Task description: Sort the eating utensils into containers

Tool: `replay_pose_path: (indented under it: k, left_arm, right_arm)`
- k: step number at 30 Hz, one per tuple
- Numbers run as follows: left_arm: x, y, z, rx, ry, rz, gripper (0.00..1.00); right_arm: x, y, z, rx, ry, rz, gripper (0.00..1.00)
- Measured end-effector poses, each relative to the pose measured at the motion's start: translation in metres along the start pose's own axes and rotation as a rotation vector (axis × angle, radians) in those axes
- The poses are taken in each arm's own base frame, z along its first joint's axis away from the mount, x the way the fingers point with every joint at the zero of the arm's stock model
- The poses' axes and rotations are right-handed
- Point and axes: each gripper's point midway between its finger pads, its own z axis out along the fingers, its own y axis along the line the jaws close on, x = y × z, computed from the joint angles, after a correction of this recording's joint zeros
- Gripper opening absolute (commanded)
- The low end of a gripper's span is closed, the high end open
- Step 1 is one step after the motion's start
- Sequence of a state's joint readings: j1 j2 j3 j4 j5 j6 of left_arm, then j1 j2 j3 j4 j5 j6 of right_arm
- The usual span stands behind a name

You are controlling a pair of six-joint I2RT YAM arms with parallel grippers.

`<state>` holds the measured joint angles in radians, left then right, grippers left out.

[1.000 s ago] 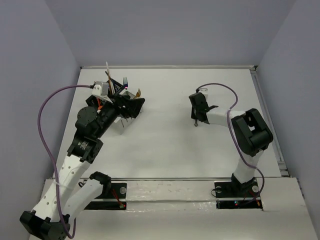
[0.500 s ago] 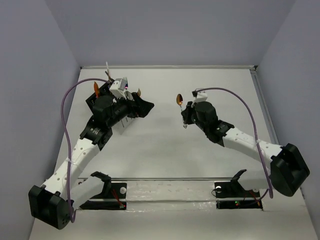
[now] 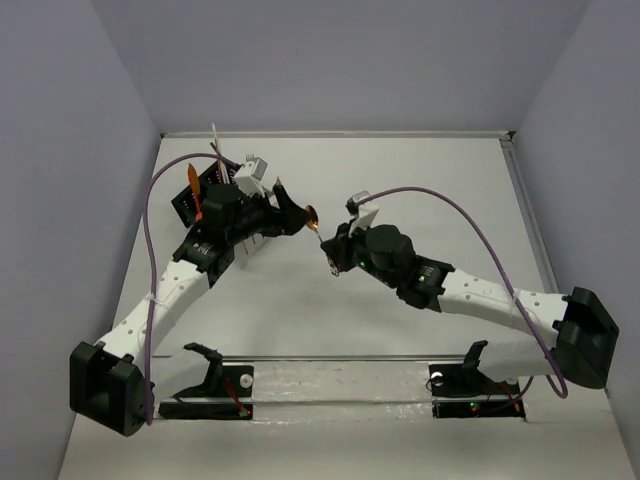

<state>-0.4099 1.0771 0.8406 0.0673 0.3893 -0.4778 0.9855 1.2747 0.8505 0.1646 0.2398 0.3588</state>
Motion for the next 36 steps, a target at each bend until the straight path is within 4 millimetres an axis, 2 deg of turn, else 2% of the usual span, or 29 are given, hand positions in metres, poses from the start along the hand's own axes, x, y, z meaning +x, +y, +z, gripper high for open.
replay_pose_path:
  k: [4,7,14,15,16,20,22,23,26,27,30,34,36]
  left_arm:
    - [0.004,0.005,0.005,-0.017,0.024,-0.007,0.77]
    - [0.008,0.008,0.008,-0.022,0.039,-0.01,0.66]
    - [0.015,0.008,0.012,-0.009,0.07,-0.02,0.26]
    - [0.015,0.008,0.012,-0.006,0.074,-0.02,0.13]
    - [0.016,0.007,0.012,-0.001,0.077,-0.02,0.07]
    - [0.018,0.006,0.013,0.012,0.087,-0.023,0.06]
    - [0.018,0.006,0.014,0.014,0.088,-0.024,0.06]
    - [0.018,0.006,0.014,0.014,0.088,-0.024,0.06]
    - [0.017,0.006,0.014,0.007,0.084,-0.018,0.06]
    - [0.016,0.008,0.014,0.0,0.082,-0.016,0.06]
    - [0.014,0.013,0.014,-0.028,0.068,-0.008,0.06]
    - [0.006,0.022,0.009,-0.093,0.033,0.014,0.06]
    - [-0.006,0.028,0.003,-0.148,-0.007,0.034,0.06]
  right_arm:
    - [-0.004,0.01,-0.001,-0.02,-0.009,-0.007,0.07]
    - [0.0,0.014,-0.001,-0.028,-0.002,-0.014,0.07]
    - [0.007,0.017,0.004,-0.031,0.018,-0.029,0.07]
    - [0.007,0.017,0.004,-0.031,0.019,-0.03,0.07]
    - [0.008,0.017,0.005,-0.031,0.021,-0.031,0.07]
    - [0.01,0.017,0.005,-0.028,0.027,-0.032,0.07]
    - [0.01,0.017,0.005,-0.028,0.027,-0.033,0.18]
    - [0.01,0.017,0.005,-0.028,0.027,-0.033,0.33]
    - [0.009,0.018,0.005,-0.032,0.024,-0.031,0.53]
    - [0.008,0.019,0.004,-0.037,0.022,-0.031,0.65]
    - [0.0,0.023,-0.001,-0.052,0.004,-0.021,0.81]
    - [-0.022,0.029,-0.019,-0.083,-0.05,-0.003,0.85]
    - [-0.036,0.03,-0.032,-0.097,-0.085,0.008,0.85]
